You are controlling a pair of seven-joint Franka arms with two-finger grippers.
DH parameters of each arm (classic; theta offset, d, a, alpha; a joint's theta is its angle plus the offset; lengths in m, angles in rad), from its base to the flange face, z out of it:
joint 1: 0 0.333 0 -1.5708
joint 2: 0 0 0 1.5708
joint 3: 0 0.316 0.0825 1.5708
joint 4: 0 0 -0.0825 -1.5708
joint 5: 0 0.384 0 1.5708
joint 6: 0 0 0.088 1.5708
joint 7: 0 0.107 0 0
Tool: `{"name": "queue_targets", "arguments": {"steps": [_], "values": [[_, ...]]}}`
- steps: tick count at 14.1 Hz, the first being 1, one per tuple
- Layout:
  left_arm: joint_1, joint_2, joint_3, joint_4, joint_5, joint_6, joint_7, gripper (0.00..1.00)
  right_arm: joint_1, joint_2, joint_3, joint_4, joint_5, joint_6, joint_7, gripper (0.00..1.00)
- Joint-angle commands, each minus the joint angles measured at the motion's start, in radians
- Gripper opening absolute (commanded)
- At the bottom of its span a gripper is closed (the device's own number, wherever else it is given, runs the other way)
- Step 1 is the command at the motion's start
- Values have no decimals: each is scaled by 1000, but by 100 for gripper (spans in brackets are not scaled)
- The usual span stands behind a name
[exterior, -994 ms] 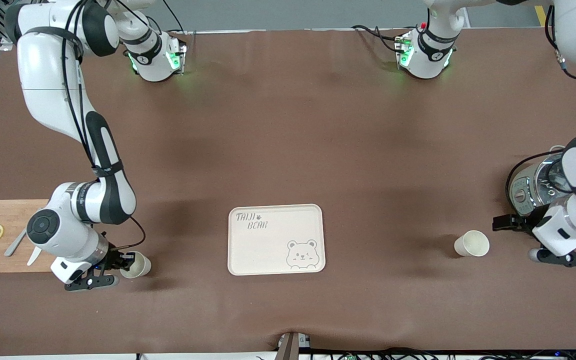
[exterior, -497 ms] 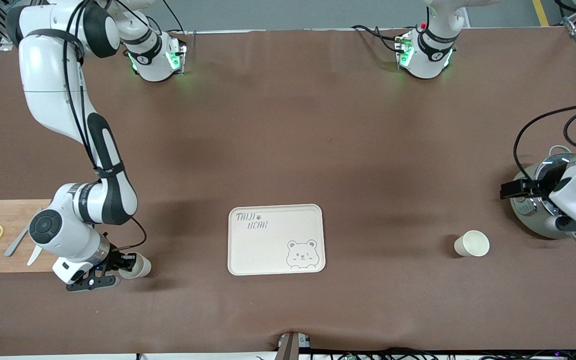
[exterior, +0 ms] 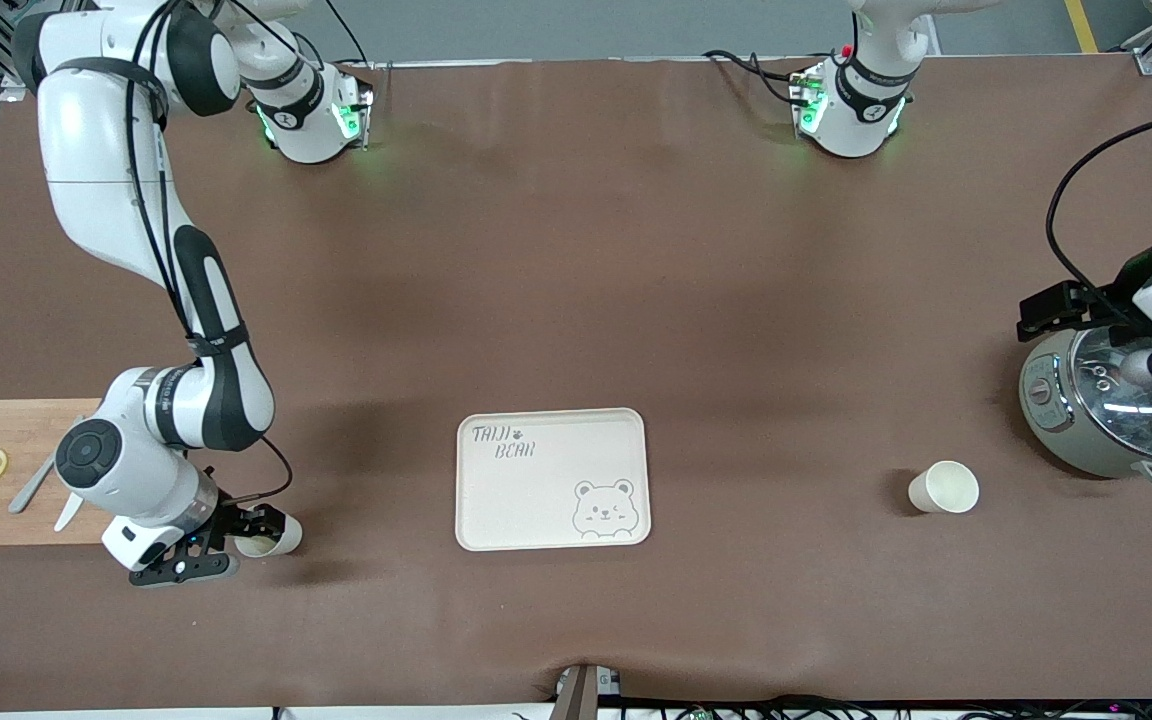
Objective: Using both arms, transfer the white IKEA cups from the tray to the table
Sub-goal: 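Open both grippers, releasing the cups, and lift both arms away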
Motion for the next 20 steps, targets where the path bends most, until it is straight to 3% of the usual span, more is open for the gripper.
{"name": "queue_targets", "arguments": {"steps": [1,4,7,17,20], "values": [[5,-19,-8,-15,23,-2,-13,100,-16,-32,19,47,0,-116,-2,100],[9,-18,-7,8,20,6,-18,100,-19,-61,14,104,11,-271,3,100],[9,-19,-8,8,19,17,-21,100,-17,-152,2,107,4,-394,4,100],[8,-16,-10,8,20,30,-21,100,-25,-555,-55,86,-27,-877,58,100],[8,-18,-11,8,17,30,-30,100,-25,-707,-86,-5,-27,-936,87,100]]}}
